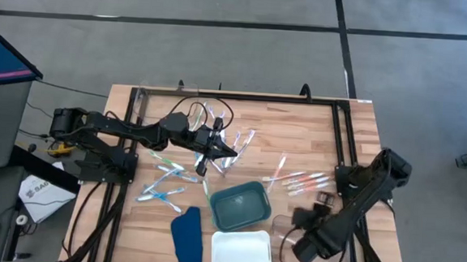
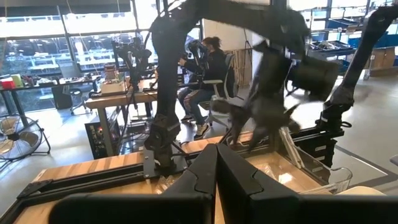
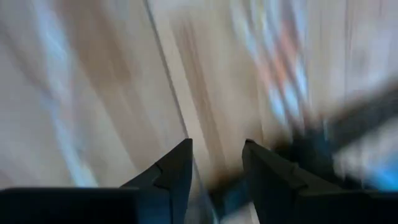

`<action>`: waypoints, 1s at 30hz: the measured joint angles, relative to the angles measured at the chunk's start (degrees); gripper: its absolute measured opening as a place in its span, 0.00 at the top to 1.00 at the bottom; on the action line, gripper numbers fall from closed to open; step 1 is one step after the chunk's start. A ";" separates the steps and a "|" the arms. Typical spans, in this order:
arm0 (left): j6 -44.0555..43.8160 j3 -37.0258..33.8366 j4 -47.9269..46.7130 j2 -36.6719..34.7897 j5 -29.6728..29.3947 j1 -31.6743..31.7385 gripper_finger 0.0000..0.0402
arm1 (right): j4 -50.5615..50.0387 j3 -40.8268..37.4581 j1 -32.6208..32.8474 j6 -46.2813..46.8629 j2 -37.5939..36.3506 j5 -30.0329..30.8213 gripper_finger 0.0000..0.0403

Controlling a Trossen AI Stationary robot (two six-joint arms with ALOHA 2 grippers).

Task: Pick & Place Toothbrushes
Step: Put the orange toothbrush into the bottom transparent bin

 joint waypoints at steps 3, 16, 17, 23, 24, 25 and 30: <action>-0.13 0.00 0.02 0.00 0.09 -0.02 0.99 | 2.35 4.62 -2.03 -2.48 -4.90 17.55 0.67; -1.29 0.00 -1.24 -0.85 4.24 -0.02 0.99 | 8.63 4.52 -6.51 -14.48 -13.27 51.96 0.65; -1.29 0.00 -1.53 -0.85 4.25 -0.02 0.99 | 8.14 3.88 -7.37 -15.07 -13.23 52.52 0.65; -1.31 0.00 -4.53 -0.81 4.26 -0.02 0.99 | 8.25 0.44 -14.45 -16.94 -13.44 48.59 0.66; -1.29 0.00 -5.04 -0.81 4.26 -0.02 0.99 | 8.64 0.02 -15.60 -18.09 -13.55 47.64 0.66; -1.29 0.00 -5.49 -0.81 4.26 -0.02 0.99 | 8.99 -0.47 -16.71 -19.34 -13.58 46.61 0.66; -1.51 0.00 -6.46 -0.81 4.26 -0.02 0.99 | 14.95 -2.64 -21.97 -27.09 -13.53 40.81 0.65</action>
